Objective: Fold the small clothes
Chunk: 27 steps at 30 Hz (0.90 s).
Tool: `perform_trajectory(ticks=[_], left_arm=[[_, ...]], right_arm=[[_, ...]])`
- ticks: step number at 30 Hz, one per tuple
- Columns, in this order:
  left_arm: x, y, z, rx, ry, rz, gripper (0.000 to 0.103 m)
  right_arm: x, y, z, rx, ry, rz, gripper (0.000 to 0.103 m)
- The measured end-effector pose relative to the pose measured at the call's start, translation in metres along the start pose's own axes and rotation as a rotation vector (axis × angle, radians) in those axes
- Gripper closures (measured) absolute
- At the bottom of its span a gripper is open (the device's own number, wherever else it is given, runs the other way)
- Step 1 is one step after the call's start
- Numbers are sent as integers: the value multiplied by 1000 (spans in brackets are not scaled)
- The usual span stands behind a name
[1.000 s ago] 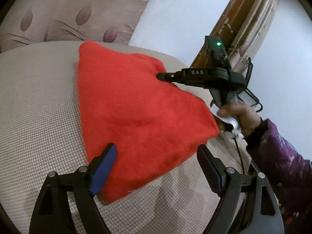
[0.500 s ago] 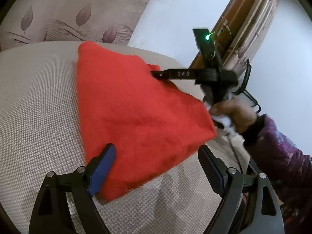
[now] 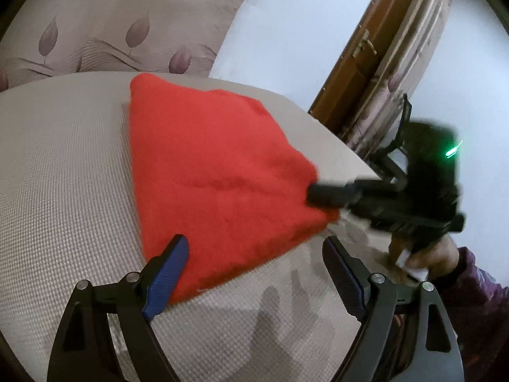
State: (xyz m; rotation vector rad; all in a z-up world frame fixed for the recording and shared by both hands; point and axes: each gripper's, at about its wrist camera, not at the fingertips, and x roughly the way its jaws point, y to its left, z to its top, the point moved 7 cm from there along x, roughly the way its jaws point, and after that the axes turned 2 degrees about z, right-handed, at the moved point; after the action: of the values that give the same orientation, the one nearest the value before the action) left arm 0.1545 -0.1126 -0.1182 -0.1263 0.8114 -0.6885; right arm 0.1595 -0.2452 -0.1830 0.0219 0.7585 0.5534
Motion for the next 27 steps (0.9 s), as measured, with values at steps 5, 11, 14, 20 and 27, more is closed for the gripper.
perform_trajectory(ticks=[5,11,14,20,27], left_arm=[[0,-3,-8,51,18,50,18],[-10,-8,-10,84,0,116,18],[-17,-9,-4,95,-17,165,18],[-31,-6,13,140,-72,256,18],[-31,-1,17,184,-74,332,18]], right_arm=[[12,0,-15,-14,43,-47,88],[7,-2,-16,8,25,-16,87],[6,-3,-16,16,19,-12,87],[6,-1,-15,12,12,-27,87],[3,2,-17,12,7,-38,87]])
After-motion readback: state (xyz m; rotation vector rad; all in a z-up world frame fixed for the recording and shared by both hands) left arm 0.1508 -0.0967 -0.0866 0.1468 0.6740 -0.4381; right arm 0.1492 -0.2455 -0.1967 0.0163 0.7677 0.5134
